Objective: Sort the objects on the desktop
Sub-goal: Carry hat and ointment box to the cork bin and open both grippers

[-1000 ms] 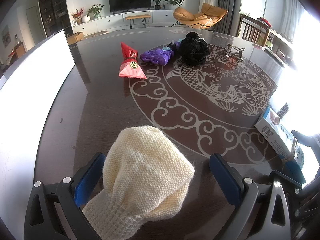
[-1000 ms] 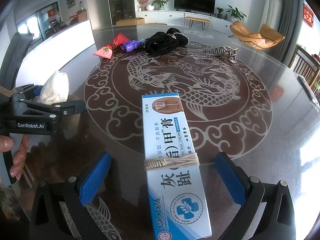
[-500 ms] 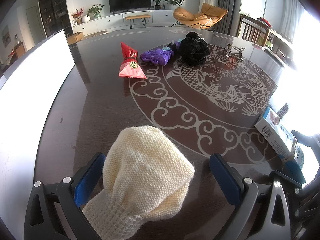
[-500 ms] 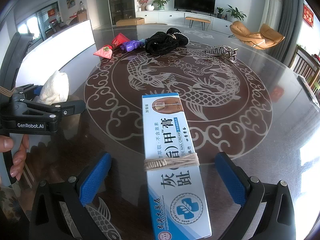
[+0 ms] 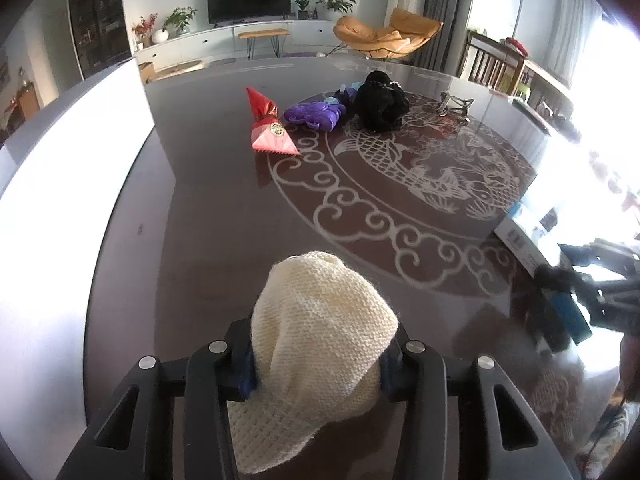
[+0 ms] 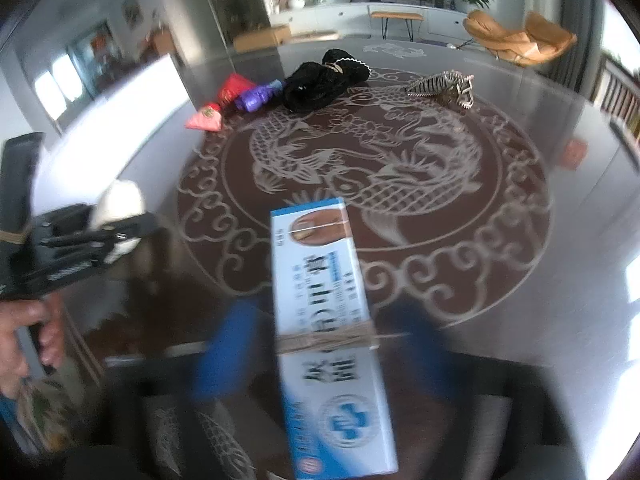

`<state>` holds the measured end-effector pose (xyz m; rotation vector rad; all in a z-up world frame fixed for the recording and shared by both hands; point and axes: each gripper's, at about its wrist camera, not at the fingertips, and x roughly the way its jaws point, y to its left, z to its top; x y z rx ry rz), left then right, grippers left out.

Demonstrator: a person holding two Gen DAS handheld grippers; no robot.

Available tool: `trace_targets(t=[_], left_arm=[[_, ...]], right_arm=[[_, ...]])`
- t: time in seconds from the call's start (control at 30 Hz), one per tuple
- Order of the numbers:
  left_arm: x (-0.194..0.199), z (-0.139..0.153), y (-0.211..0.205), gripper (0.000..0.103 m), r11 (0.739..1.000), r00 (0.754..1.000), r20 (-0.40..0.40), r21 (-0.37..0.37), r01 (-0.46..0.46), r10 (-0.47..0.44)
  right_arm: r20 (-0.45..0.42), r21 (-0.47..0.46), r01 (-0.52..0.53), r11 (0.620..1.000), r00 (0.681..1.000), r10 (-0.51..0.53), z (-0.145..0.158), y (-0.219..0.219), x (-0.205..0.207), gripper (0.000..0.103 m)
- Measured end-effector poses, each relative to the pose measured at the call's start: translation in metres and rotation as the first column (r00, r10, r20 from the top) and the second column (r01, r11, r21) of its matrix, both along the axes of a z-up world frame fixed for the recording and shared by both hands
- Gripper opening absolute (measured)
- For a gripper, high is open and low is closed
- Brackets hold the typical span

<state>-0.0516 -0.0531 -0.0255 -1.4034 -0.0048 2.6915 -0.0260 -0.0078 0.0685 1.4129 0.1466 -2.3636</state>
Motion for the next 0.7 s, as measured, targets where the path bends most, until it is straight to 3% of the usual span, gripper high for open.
trace_targets(t=[0.13, 0.23, 0.37, 0.53, 0.7], left_arm=[[0.033, 0.022, -0.009, 0.045, 0.998, 0.998, -0.057, 0.060, -0.001, 0.004], [0.055, 0.053, -0.023, 0.045, 0.993, 0.994, -0.107, 0.117, -0.006, 0.018], [0.088, 0.106, -0.062, 0.045, 0.988, 0.980, -0.190, 0.151, -0.037, 0.065], [0.122, 0.146, -0.144, 0.045, 0.974, 0.948, -0.232, 0.099, -0.202, 0.220], [0.131, 0.133, -0.214, 0.045, 0.916, 0.904, -0.182, -0.041, -0.400, 0.387]], right_arm=[[-0.009, 0.042, -0.029, 0.999, 1.000, 0.030, 0.010, -0.006, 0.012, 0.043], [-0.027, 0.008, -0.047, 0.999, 0.999, 0.047, 0.033, -0.020, 0.015, 0.043], [-0.085, -0.027, -0.148, 0.989, 0.986, 0.145, 0.082, -0.076, 0.015, 0.043], [-0.157, -0.125, -0.334, 0.934, 0.936, 0.314, 0.141, -0.187, 0.016, 0.043], [-0.195, -0.196, -0.490, 0.849, 0.868, 0.456, 0.169, -0.298, 0.030, 0.043]])
